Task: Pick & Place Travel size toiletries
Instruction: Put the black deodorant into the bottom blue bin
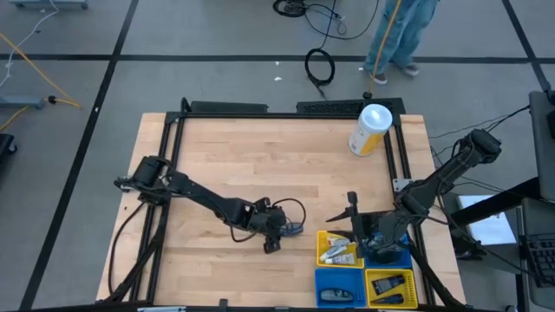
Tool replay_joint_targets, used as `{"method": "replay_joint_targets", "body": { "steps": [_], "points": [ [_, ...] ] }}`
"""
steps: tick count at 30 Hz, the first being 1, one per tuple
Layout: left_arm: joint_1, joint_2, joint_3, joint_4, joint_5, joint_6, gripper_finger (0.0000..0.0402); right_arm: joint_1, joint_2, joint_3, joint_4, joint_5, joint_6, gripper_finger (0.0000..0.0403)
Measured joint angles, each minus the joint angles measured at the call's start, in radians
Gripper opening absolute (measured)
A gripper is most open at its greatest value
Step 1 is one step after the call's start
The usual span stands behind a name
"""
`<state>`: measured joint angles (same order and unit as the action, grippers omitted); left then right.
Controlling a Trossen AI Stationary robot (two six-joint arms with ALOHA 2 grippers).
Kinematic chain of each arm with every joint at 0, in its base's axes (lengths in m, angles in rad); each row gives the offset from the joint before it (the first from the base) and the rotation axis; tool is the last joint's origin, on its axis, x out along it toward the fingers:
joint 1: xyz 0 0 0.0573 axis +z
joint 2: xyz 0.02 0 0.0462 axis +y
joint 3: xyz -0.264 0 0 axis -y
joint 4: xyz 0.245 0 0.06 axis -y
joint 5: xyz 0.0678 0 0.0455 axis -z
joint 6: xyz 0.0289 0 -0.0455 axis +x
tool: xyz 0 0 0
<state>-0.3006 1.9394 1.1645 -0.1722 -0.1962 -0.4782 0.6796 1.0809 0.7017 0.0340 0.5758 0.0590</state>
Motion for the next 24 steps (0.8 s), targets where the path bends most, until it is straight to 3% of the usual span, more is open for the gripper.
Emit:
{"method": "replay_joint_targets", "body": {
  "steps": [24],
  "points": [
    [0.020, 0.099, 0.001, 0.127, -0.049, 0.050, 0.0240, 0.000, 0.000, 0.000, 0.000, 0.003, 0.000, 0.0126]
  ]
}}
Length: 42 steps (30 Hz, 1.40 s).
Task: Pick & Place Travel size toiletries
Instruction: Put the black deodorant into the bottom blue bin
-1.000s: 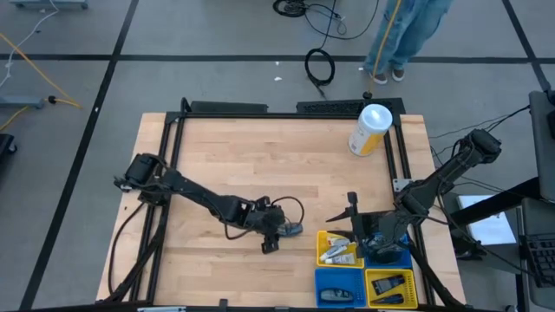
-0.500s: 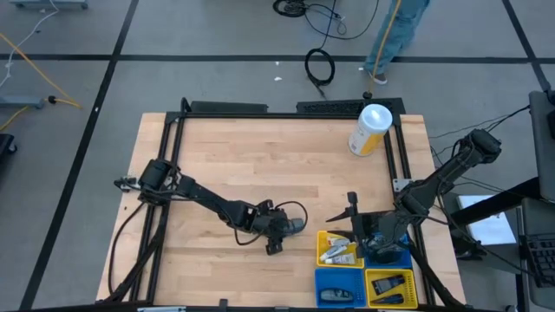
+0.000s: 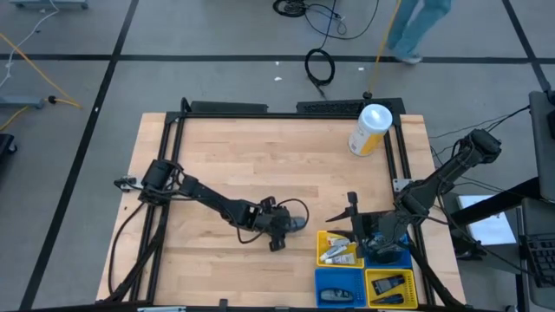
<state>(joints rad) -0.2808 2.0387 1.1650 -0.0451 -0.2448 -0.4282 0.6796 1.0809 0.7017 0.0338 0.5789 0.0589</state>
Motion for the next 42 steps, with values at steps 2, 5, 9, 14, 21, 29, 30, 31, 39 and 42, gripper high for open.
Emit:
{"method": "replay_joint_targets", "body": {
  "steps": [2, 5, 9, 14, 21, 29, 30, 31, 39, 42],
  "points": [
    [0.002, 0.001, 0.000, 0.000, 0.006, 0.004, 0.0214, 0.000, 0.000, 0.000, -0.001, 0.000, 0.000, 0.0126],
    [0.002, 0.001, 0.001, -0.002, 0.008, 0.009, 0.0168, 0.000, 0.000, 0.000, -0.001, 0.000, 0.000, 0.0126],
    [0.002, -0.003, 0.001, 0.003, 0.012, 0.033, 0.0169, 0.000, 0.000, 0.000, -0.001, 0.000, 0.000, 0.0126],
    [0.002, -0.010, 0.000, 0.005, 0.019, 0.057, 0.0169, 0.000, 0.000, 0.000, -0.001, 0.000, 0.000, 0.0126],
    [-0.002, -0.023, -0.002, 0.016, 0.023, 0.077, 0.0169, 0.000, 0.000, 0.000, -0.001, 0.000, 0.000, 0.0126],
    [-0.003, -0.108, -0.002, 0.015, 0.008, 0.120, 0.0169, 0.000, 0.000, 0.000, -0.002, 0.001, 0.000, 0.0126],
    [-0.006, -0.125, -0.002, 0.013, 0.007, 0.133, 0.0169, 0.000, 0.000, 0.000, 0.000, 0.001, 0.000, 0.0126],
    [-0.008, -0.139, -0.002, 0.011, 0.005, 0.145, 0.0169, 0.000, 0.000, 0.000, -0.001, 0.001, 0.000, 0.0126],
    [-0.026, -0.238, -0.002, 0.037, -0.038, 0.229, 0.0169, -0.007, 0.000, 0.000, 0.007, 0.079, 0.000, 0.0139],
    [-0.030, -0.253, -0.001, 0.055, -0.052, 0.259, 0.0169, -0.022, 0.000, 0.000, 0.008, 0.076, 0.000, 0.0159]
  ]
}}
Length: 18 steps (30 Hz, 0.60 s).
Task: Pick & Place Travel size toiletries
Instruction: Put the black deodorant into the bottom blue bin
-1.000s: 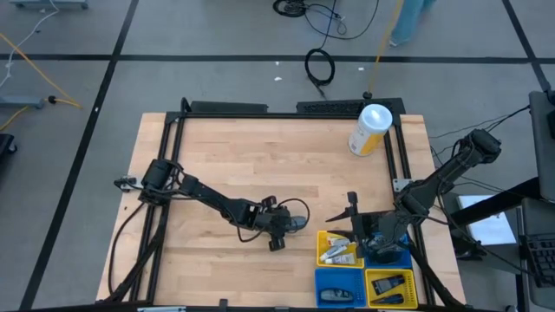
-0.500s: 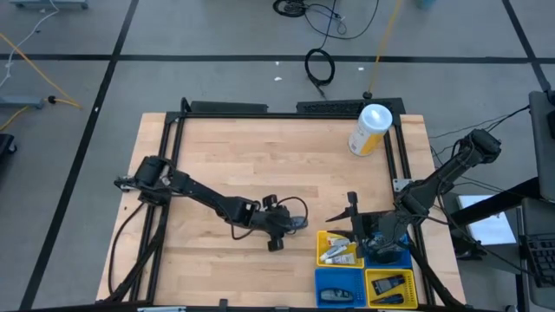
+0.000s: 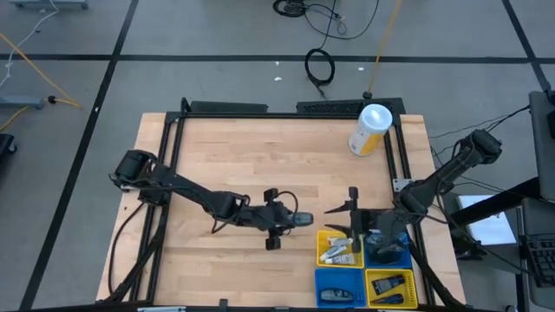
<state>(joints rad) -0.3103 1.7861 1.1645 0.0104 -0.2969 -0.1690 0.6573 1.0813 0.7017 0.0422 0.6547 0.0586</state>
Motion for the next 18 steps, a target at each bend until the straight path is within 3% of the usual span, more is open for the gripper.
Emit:
{"method": "replay_joint_targets", "body": {
  "steps": [10, 18],
  "points": [
    [0.002, -0.001, 0.000, 0.084, -0.036, 0.060, 0.0169, -0.040, 0.000, 0.000, 0.115, -0.032, -0.090, 0.0239],
    [0.008, -0.001, 0.000, 0.237, -0.047, 0.145, 0.0169, -0.074, 0.017, 0.000, 0.172, -0.058, -0.106, 0.0275]
  ]
}}
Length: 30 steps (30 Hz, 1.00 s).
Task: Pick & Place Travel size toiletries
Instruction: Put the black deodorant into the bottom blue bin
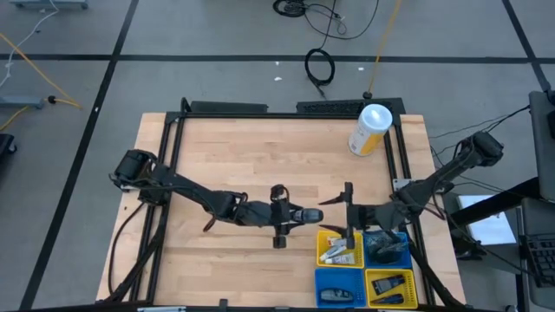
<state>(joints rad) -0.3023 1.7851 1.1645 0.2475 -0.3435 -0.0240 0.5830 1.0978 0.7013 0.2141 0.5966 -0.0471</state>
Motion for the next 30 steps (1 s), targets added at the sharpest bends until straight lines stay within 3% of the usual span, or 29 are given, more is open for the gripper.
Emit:
{"method": "replay_joint_targets", "body": {
  "steps": [15, 19, 22, 26, 30],
  "points": [
    [0.023, 0.000, 0.000, 0.114, 0.001, 0.070, 0.0169, -0.067, 0.096, 0.000, 0.182, -0.061, -0.104, 0.0275],
    [0.023, 0.000, 0.000, 0.128, 0.004, 0.079, 0.0169, -0.091, 0.095, 0.000, 0.197, -0.126, -0.096, 0.0272],
    [0.022, 0.000, 0.000, 0.128, 0.010, 0.086, 0.0169, -0.100, 0.095, 0.000, 0.214, -0.163, -0.096, 0.0253],
    [0.021, 0.000, 0.000, 0.121, 0.009, 0.097, 0.0169, -0.112, 0.095, 0.000, 0.207, -0.180, -0.097, 0.0196],
    [0.019, 0.001, 0.000, 0.122, 0.003, 0.098, 0.0169, -0.112, 0.095, 0.000, 0.199, -0.183, -0.102, 0.0193]
  ]
}}
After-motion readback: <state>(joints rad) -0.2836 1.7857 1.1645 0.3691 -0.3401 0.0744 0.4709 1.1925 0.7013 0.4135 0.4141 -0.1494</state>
